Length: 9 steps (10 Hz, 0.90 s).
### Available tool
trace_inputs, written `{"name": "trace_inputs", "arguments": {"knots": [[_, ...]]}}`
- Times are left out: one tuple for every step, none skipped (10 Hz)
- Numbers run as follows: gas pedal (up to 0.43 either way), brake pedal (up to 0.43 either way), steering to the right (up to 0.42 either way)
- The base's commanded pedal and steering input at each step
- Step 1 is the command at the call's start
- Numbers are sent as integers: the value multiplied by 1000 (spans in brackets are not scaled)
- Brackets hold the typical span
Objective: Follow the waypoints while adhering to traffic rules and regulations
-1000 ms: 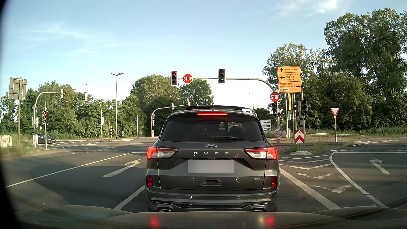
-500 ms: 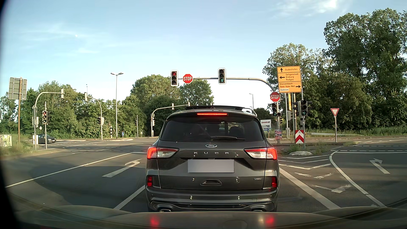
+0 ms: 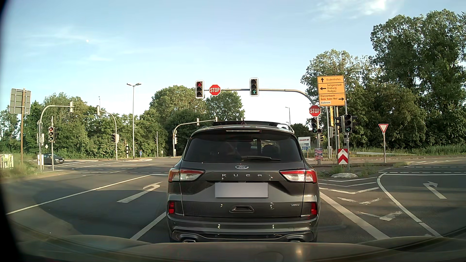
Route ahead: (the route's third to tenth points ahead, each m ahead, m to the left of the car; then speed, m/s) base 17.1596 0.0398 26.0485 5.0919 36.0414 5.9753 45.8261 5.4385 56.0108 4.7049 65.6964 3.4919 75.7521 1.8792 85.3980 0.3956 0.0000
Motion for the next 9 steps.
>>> {"name": "trace_inputs", "arguments": {"knots": [[0, 335, 5], [0, 335, 5], [0, 329, 5], [0, 335, 5], [0, 335, 5], [0, 329, 5], [0, 329, 5], [0, 329, 5], [0, 329, 5]]}}
